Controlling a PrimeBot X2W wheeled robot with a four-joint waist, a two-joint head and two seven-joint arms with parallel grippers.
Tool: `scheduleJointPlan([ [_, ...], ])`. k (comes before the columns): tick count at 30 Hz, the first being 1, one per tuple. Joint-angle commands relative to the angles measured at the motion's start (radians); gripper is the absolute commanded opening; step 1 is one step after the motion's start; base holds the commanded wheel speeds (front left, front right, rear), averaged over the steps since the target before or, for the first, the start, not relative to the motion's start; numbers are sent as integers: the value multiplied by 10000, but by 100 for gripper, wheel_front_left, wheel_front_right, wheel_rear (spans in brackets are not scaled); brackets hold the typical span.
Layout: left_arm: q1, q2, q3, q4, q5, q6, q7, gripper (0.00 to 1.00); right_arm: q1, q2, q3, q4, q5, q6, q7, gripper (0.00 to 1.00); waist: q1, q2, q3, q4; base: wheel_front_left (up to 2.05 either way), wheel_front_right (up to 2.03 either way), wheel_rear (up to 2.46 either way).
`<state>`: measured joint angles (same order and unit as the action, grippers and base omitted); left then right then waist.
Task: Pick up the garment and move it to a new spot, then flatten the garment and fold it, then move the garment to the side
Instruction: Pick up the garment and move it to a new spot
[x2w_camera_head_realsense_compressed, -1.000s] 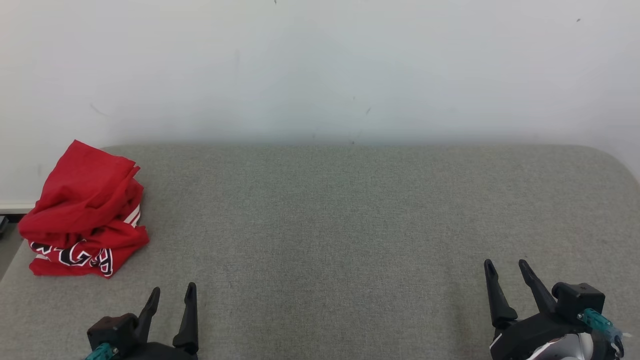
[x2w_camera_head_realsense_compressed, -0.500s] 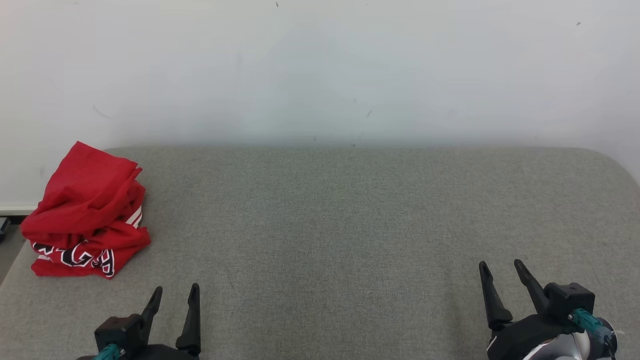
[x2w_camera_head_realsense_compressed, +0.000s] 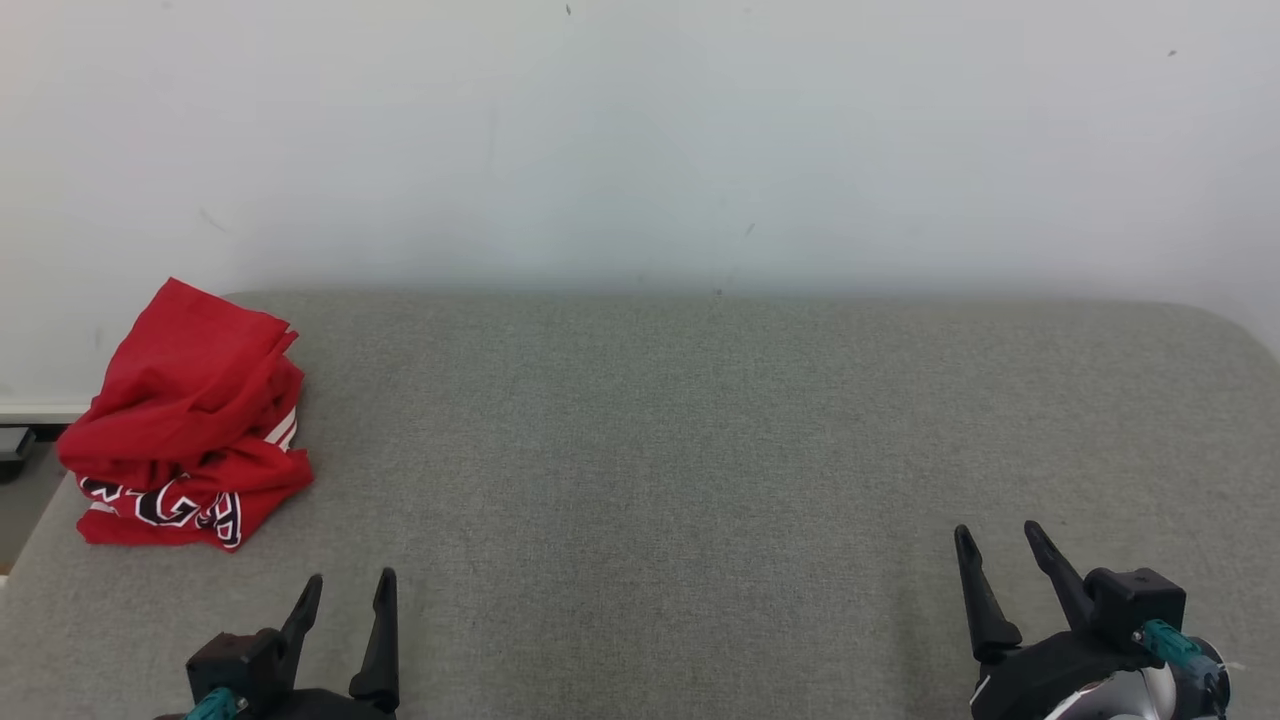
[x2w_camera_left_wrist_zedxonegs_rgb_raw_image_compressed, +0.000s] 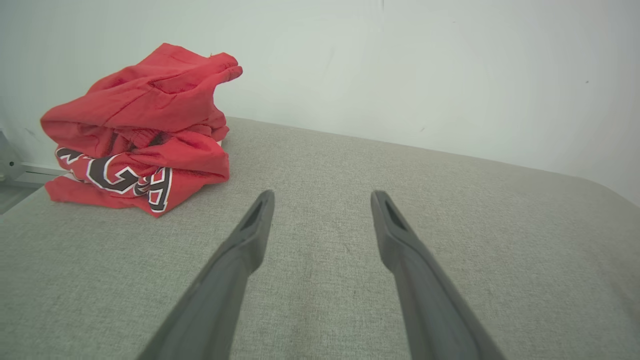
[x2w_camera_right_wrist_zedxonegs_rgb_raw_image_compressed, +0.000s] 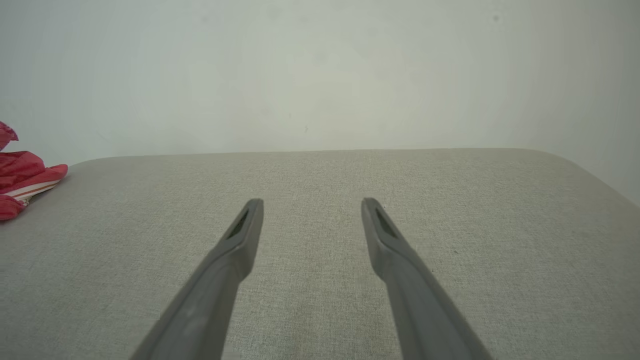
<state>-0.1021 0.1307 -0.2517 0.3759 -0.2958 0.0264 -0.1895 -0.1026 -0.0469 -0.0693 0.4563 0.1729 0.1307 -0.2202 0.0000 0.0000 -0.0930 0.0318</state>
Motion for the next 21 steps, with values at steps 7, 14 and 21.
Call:
scheduleJointPlan([
  [7,-116,207,47,-27,-131,97,30,100,24,-62,117,-105,119,0,-42,100,0,0,76,601,0,0,0],
  [14,-125,371,47,-141,-133,188,171,100,67,-61,229,-250,264,0,-105,100,0,0,93,1509,0,0,0],
  [21,-66,579,79,-322,-142,260,282,100,49,-59,358,-213,348,0,-184,100,0,0,89,2376,0,0,0],
])
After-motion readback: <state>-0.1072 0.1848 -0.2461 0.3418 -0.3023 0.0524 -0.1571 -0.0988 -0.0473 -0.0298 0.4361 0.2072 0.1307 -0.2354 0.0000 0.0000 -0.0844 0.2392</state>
